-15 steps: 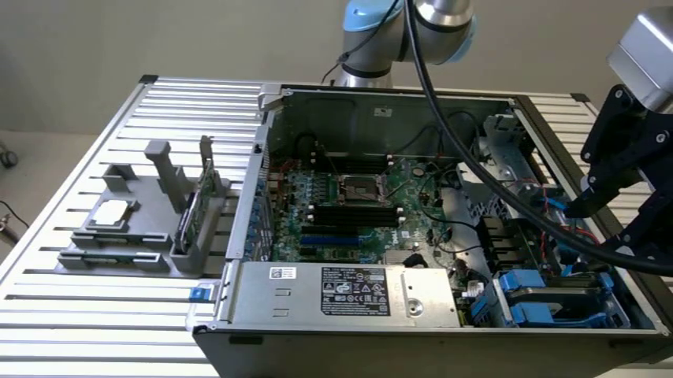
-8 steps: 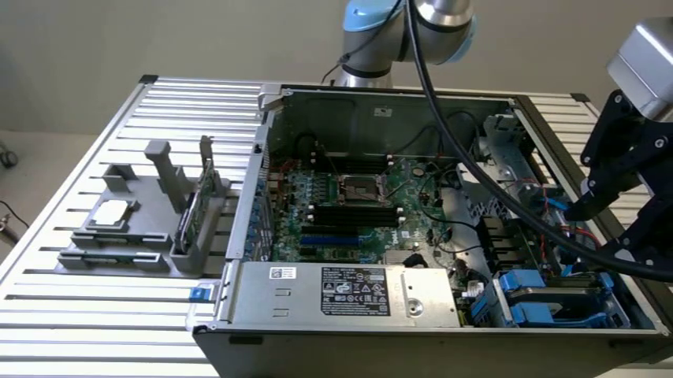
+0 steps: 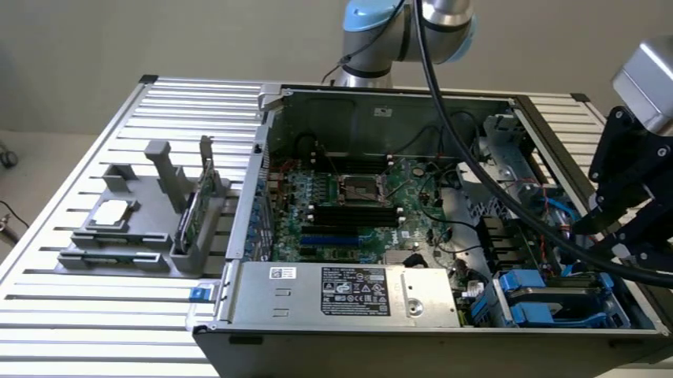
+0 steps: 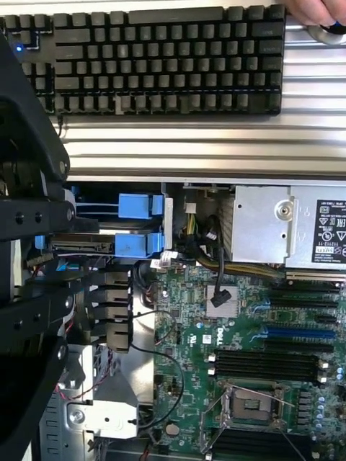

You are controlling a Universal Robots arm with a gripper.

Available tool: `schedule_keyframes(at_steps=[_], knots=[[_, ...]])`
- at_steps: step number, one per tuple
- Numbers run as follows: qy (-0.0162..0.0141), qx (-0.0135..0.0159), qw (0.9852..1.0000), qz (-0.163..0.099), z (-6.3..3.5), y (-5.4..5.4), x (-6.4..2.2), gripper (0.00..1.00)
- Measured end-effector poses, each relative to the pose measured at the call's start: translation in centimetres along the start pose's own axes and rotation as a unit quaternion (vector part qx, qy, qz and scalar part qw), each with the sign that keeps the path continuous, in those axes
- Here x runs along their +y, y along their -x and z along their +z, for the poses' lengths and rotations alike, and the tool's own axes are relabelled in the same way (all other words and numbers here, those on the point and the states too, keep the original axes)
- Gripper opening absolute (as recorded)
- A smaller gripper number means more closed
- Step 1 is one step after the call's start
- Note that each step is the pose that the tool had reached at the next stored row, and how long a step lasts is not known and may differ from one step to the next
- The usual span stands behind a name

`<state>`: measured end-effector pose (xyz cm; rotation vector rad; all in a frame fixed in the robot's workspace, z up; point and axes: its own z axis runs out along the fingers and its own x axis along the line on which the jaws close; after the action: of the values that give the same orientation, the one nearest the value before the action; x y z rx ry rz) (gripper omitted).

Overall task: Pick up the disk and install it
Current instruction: 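Insert the disk into the insertion slot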

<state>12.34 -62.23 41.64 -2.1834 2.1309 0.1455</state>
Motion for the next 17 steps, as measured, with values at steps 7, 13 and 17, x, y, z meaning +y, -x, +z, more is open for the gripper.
schedule_keyframes(at_steps=[7,13,17], knots=[[-0.0003,0.0004,1.0000,0.000,1.29,0.1,-0.29,0.25],[-0.0003,0.0004,1.0000,0.000,2.42,0.2,-0.41,0.25],[-0.0003,0.0005,1.0000,0.000,3.16,0.3,-0.50,0.25]])
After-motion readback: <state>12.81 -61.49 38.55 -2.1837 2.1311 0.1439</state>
